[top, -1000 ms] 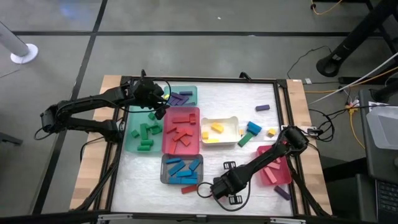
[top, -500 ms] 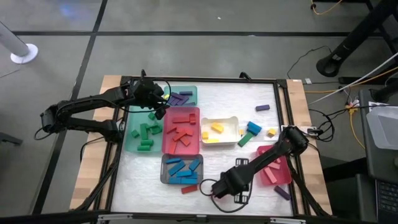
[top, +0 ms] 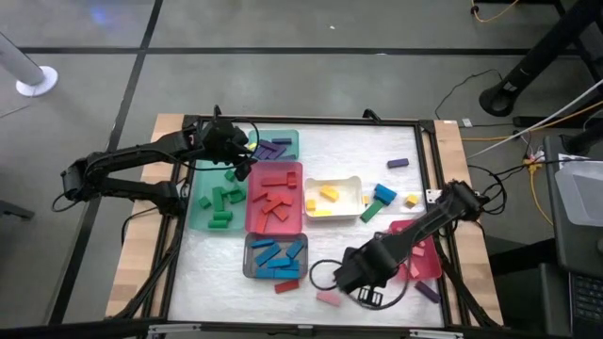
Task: Sort blocks
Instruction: Put the pink block into the bottom pink bin
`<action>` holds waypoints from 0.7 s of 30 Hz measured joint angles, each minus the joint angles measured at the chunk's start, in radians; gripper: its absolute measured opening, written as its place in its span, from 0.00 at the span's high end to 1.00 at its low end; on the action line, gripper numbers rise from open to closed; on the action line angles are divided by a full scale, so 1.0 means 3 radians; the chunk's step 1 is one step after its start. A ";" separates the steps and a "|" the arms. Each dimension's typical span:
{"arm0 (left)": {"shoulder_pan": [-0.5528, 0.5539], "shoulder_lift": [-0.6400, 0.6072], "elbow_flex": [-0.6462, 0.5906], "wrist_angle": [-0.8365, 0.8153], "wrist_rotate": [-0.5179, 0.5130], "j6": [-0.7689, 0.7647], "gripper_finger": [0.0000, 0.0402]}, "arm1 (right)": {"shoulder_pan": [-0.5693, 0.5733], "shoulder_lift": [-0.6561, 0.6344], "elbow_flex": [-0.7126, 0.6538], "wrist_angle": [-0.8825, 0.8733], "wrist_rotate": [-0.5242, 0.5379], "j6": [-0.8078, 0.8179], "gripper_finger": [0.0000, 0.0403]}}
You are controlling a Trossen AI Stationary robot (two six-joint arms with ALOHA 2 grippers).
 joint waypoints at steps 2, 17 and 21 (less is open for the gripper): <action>0.0001 0.0000 0.0000 0.0000 0.0000 0.0000 0.55 | 0.0000 -0.0104 0.0000 0.0006 -0.0003 0.0077 0.86; 0.0000 0.0000 0.0000 -0.0001 0.0000 0.0000 0.55 | 0.0404 -0.1410 -0.1230 0.0007 0.0050 0.1250 0.85; 0.0001 0.0000 0.0000 -0.0001 0.0000 0.0000 0.55 | 0.0464 -0.1766 -0.1838 0.0004 0.0072 0.1748 0.85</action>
